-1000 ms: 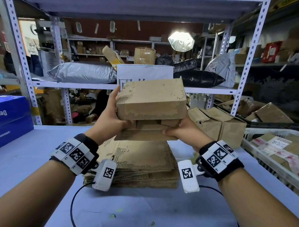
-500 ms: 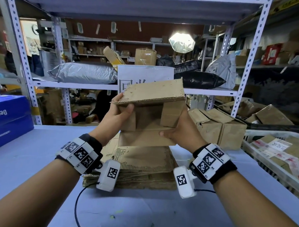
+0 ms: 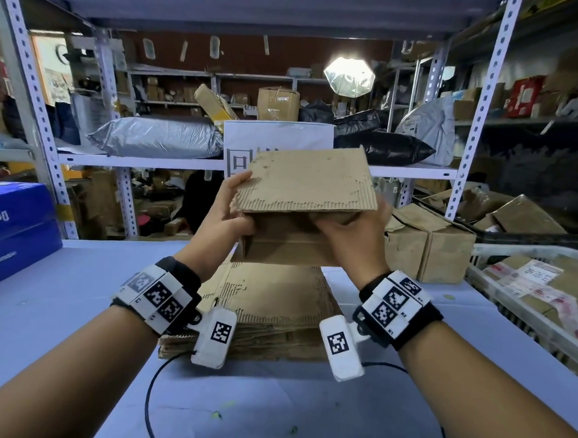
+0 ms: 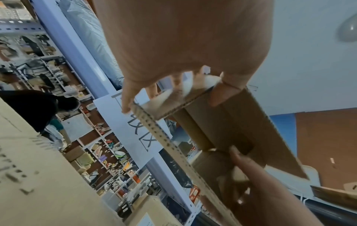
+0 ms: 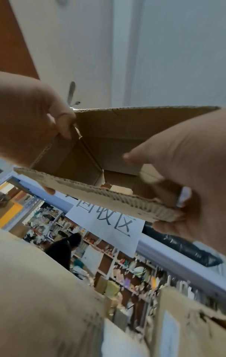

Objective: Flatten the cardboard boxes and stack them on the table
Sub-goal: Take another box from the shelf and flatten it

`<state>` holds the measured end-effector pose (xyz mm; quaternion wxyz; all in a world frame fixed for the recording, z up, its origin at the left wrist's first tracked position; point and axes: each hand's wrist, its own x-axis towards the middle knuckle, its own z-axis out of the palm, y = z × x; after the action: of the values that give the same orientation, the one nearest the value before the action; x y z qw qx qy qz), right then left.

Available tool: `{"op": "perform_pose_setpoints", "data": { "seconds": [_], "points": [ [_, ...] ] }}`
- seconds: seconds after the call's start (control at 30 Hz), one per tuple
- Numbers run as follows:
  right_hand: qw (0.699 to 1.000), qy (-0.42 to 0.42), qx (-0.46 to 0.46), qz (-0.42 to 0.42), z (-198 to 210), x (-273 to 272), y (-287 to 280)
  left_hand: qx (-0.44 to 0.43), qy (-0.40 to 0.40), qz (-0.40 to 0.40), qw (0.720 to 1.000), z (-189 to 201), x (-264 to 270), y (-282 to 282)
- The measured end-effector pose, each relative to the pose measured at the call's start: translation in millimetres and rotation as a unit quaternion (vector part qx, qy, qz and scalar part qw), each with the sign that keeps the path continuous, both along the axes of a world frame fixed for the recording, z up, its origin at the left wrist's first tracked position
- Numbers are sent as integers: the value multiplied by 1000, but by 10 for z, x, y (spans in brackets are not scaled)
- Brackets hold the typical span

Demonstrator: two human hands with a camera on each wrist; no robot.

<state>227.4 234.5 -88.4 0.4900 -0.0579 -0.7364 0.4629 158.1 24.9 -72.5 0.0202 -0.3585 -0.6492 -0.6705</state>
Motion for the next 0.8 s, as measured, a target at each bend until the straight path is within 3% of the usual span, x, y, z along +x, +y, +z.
{"op": "perform_pose_setpoints", "data": {
  "seconds": [0.1, 0.23, 0.33, 0.4, 0.5, 0.6, 0.7, 0.8],
  "points": [
    [997, 67, -30, 10, 9, -12, 16, -24, 29, -20, 999, 9, 29, 2],
    [981, 15, -139, 133, -21, 29, 32, 4, 14, -32, 999, 27, -6, -42],
    [928, 6, -233, 290, -40, 69, 74, 18, -2, -1, 1000, 40, -47, -136],
    [884, 3, -292, 364, -24, 114, 98, -35, 52, 28, 998, 24, -83, -219],
    [839, -12, -338, 427, -40, 129, 160, -116, 128, 54, 984, -22, -119, -308],
    [811, -44, -354, 464, -85, 110, 247, -128, 106, 48, 985, -45, -128, -370],
    [831, -85, -373, 403, -133, 63, 277, -71, 35, -3, 997, -69, -119, -391],
    [895, -128, -309, 295, -178, 15, 227, 37, -64, -47, 996, -97, -150, -358]
  ]
}}
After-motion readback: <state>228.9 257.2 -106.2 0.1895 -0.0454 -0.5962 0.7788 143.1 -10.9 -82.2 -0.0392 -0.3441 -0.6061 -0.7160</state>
